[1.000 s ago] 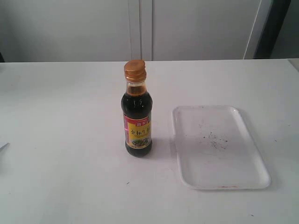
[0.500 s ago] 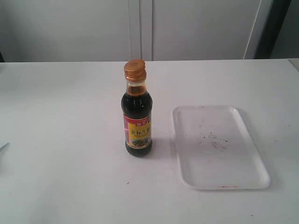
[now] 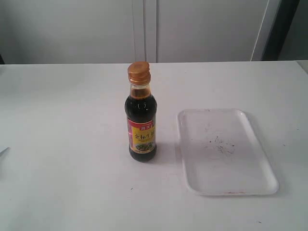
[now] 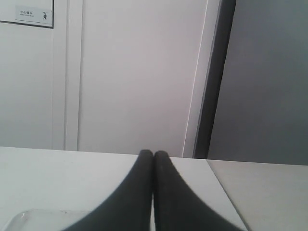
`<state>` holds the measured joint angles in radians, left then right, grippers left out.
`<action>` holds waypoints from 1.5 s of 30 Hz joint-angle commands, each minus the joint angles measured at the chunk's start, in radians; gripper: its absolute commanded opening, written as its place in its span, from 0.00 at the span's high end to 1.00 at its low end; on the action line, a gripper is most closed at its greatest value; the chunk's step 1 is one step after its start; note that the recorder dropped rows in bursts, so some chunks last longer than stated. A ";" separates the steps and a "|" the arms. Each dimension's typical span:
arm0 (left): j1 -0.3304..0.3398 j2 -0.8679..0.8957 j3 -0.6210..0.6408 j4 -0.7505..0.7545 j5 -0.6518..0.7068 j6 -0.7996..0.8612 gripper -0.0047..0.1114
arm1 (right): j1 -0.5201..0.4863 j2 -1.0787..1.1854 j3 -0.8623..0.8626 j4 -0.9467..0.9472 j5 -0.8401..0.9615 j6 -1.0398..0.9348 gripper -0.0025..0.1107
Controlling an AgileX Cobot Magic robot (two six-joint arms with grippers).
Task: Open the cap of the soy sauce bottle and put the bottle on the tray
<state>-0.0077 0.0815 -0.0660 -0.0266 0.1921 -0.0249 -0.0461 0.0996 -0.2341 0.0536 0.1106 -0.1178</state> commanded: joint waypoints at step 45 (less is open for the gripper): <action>0.045 -0.081 0.066 -0.054 0.041 0.006 0.96 | 0.016 -0.006 0.008 0.003 0.000 0.004 0.98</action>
<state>0.0338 0.0043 -0.0041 -0.0634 0.2276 -0.0214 -0.0347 0.0996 -0.2341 0.0536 0.1106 -0.1158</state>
